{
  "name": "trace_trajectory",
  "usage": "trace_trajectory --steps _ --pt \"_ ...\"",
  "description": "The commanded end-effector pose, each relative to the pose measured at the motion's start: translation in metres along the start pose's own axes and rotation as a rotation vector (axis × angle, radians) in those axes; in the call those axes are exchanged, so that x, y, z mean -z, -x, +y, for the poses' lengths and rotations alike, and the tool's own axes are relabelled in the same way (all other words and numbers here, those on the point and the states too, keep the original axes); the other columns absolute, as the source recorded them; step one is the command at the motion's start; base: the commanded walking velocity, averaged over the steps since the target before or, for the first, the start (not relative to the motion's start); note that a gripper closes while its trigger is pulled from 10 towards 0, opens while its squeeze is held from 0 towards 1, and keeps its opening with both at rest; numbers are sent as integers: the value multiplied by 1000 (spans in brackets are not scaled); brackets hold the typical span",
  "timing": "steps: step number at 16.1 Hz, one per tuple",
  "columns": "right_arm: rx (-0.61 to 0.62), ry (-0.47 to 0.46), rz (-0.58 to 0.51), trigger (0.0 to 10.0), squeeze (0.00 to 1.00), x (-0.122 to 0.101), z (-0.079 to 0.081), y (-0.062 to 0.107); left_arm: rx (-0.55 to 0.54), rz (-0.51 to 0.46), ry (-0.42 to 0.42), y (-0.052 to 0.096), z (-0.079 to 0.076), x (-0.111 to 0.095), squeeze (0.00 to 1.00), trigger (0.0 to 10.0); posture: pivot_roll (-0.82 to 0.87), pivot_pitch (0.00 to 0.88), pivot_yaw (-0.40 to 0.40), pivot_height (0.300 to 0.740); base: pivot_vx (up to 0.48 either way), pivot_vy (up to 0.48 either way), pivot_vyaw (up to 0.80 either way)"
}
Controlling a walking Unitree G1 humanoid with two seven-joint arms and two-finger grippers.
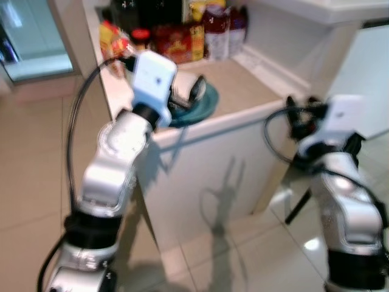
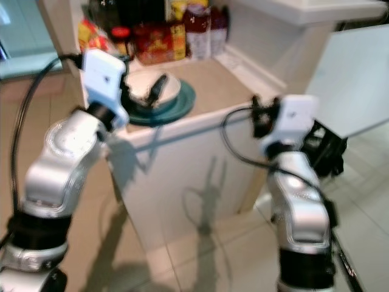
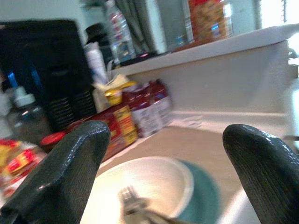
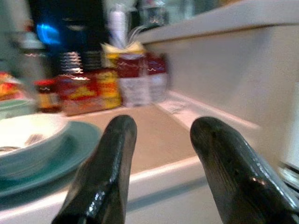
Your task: Setting the table
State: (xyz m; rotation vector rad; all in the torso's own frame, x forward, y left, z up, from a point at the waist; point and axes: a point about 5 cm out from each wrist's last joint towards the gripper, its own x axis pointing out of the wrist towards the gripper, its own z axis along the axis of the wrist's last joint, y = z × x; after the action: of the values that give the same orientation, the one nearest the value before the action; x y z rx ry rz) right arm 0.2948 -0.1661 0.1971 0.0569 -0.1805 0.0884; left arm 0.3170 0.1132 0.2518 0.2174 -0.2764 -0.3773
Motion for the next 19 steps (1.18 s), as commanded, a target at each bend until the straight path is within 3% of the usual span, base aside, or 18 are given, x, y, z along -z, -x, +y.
trace_trajectory --steps 1,19 --pt "14 8 -16 10000 0 -4 -6 2 15 -3 3 -2 -3 -2 0 10000 59 0 -2 740 356 0 0" --pt "-52 4 17 10000 0 0 -5 11 40 62 13 1 -5 7 0 10000 56 0 2 740 355 0 0"
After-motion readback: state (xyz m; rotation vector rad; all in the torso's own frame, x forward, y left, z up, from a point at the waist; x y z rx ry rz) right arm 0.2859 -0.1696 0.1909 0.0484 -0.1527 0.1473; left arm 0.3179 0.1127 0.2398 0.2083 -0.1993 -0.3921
